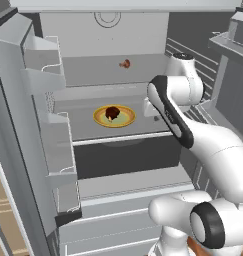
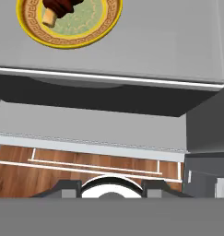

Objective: Transport the steak from the fridge to the microwave and turn on the microwave.

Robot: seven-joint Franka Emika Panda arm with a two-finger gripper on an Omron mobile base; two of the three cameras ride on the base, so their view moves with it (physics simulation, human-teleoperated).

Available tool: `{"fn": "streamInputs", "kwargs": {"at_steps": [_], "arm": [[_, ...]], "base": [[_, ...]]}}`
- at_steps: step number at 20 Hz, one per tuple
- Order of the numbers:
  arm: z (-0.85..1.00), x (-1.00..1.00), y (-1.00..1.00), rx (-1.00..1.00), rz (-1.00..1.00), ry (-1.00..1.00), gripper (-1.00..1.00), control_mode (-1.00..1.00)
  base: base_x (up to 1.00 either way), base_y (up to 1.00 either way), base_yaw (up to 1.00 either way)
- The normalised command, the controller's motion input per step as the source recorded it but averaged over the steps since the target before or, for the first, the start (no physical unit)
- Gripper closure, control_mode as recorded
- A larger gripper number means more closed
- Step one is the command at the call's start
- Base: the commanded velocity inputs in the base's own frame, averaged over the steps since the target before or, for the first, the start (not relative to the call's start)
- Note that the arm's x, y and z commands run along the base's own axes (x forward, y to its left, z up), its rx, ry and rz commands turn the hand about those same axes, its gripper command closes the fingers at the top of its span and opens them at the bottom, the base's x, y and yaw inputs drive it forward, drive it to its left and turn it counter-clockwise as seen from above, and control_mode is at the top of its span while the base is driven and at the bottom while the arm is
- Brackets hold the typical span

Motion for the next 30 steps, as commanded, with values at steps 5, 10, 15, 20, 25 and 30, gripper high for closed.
{"fn": "streamInputs", "kwargs": {"at_steps": [5,10,15,20,25,30], "arm": [[-0.05,0.0,0.19,-0.01,0.0,-0.09,-1.0,-1.0],[-0.09,0.0,0.39,-0.02,-0.02,-0.21,-1.0,-1.0],[0.0,0.0,0.24,0.0,-0.01,-0.16,-1.0,-1.0],[0.0,0.04,0.21,0.0,0.0,-0.07,-1.0,-1.0],[0.0,0.14,0.24,0.0,0.0,0.0,-1.0,-1.0],[0.0,0.23,0.21,0.01,-0.01,0.0,-1.0,-1.0]], "base": [[0.0,0.0,0.0],[0.0,0.0,0.0],[0.0,0.0,0.0],[0.0,0.0,0.0],[0.0,0.0,0.0],[0.0,0.0,0.0]]}}
